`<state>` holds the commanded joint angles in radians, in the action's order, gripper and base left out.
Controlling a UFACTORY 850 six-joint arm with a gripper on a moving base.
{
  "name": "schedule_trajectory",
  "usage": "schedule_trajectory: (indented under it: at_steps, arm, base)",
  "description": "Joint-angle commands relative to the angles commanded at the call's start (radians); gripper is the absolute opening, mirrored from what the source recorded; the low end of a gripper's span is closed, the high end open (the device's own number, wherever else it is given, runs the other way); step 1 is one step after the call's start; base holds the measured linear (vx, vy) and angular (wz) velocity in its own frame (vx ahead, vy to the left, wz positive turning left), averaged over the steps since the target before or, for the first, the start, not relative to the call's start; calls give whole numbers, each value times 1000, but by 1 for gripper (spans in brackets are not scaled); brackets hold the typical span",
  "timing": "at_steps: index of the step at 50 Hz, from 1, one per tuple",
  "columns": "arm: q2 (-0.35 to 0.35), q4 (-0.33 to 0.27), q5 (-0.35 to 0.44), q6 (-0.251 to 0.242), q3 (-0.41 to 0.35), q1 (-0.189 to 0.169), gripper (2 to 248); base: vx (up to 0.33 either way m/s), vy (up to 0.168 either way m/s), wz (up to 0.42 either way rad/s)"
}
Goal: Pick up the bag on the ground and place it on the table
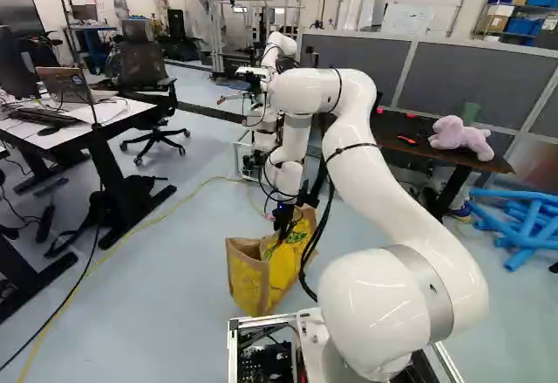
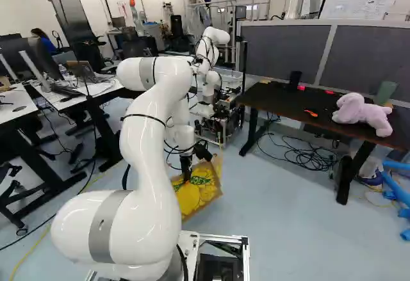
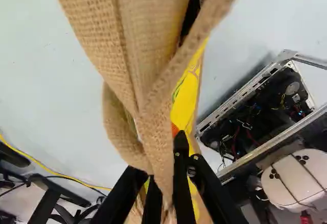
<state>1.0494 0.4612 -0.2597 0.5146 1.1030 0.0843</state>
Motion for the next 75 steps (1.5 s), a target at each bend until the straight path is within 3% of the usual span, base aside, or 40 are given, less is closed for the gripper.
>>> schedule_trajectory:
  at_steps: [36, 55, 75]
  arm:
    - [-172, -132, -3, 0, -181, -17, 22]
    - [-241, -141, 109, 0, -185, -69, 22]
    - [-302, -148, 67, 0, -172, -81, 22]
  base:
    - [0, 0, 0]
    - [0, 0, 0]
    - [0, 0, 0]
